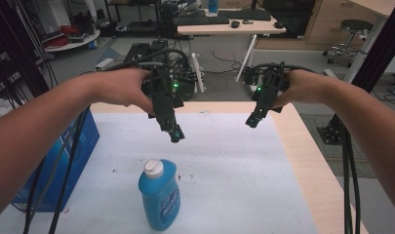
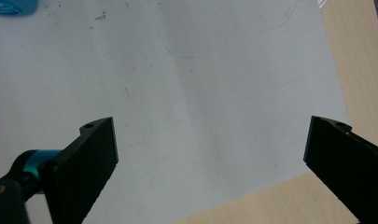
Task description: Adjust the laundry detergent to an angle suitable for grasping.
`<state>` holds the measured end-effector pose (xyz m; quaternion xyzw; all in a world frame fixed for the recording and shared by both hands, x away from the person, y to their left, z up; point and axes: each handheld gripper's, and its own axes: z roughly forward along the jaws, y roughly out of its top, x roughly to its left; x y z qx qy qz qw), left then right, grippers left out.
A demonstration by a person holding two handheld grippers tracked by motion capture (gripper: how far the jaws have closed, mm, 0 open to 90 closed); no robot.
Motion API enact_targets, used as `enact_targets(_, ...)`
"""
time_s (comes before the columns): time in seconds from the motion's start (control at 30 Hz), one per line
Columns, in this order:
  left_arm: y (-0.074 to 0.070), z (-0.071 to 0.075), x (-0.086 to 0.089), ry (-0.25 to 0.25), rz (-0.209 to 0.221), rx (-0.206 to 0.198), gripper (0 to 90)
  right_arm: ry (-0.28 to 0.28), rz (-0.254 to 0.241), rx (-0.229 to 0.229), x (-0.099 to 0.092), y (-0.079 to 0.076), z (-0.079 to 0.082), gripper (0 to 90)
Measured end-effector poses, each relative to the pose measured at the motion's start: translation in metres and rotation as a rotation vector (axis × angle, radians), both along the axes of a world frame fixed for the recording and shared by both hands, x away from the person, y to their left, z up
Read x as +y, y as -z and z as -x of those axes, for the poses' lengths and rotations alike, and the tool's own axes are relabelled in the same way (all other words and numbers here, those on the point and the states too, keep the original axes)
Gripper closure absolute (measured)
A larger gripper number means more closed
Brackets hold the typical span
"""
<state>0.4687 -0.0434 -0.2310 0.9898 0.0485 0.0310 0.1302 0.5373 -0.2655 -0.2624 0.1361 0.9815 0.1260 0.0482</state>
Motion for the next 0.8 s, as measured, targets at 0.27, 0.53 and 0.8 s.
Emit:
enact_targets(0.27,0.000,0.000,0.002,-0.005,-0.011,-0.001,1.7,-0.009,0.011,0.000,0.002,0.000,0.000,2.0)
enact_targets(0.53,-0.003,0.003,0.004,-0.016,-0.017,-0.013,1.7,0.001,0.012,-0.005,0.002,0.002,0.005,2.0)
enact_targets(0.8,-0.006,0.008,0.003,-0.034,-0.023,-0.020,1.7,0.022,0.009,-0.012,-0.001,0.005,0.010,2.0)
